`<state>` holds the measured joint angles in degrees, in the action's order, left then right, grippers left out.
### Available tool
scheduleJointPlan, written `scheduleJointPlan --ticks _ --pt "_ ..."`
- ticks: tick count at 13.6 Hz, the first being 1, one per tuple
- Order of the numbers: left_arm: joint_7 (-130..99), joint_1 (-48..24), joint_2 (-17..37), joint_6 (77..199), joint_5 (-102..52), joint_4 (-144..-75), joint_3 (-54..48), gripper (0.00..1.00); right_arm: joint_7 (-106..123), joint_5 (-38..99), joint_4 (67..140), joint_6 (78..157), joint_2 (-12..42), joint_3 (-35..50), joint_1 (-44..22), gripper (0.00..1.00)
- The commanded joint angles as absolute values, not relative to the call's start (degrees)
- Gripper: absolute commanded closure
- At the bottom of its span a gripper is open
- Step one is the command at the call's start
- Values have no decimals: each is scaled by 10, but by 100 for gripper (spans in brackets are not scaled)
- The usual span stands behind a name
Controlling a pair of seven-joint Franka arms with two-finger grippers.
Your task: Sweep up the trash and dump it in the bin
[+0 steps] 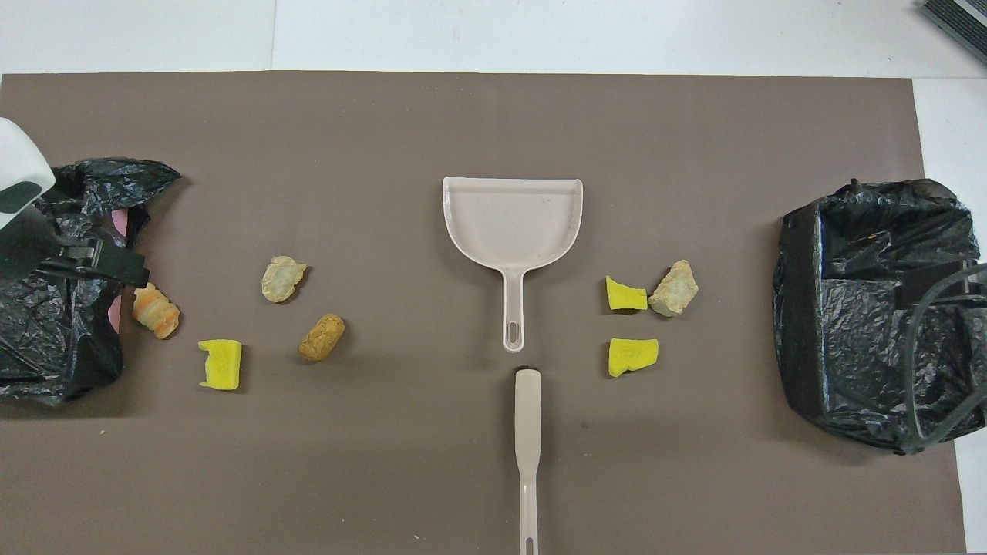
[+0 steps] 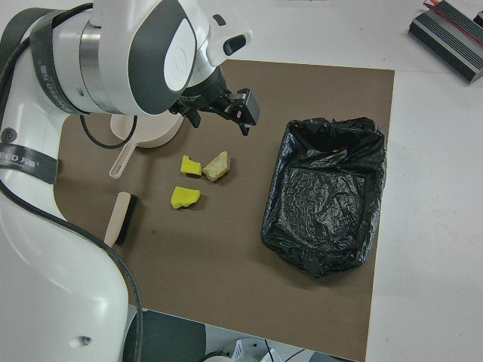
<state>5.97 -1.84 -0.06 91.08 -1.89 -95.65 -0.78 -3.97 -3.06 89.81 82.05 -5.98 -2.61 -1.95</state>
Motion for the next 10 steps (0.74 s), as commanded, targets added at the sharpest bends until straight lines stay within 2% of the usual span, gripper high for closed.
scheduleJointPlan --ticks 1,10 --pt "65 -18 -10 902 -17 -955 -10 0 -28 -18 908 817 -70 -26 -15 0" --pt "64 -22 -11 903 -18 -953 -10 0 -32 13 914 818 -74 -29 -12 0"
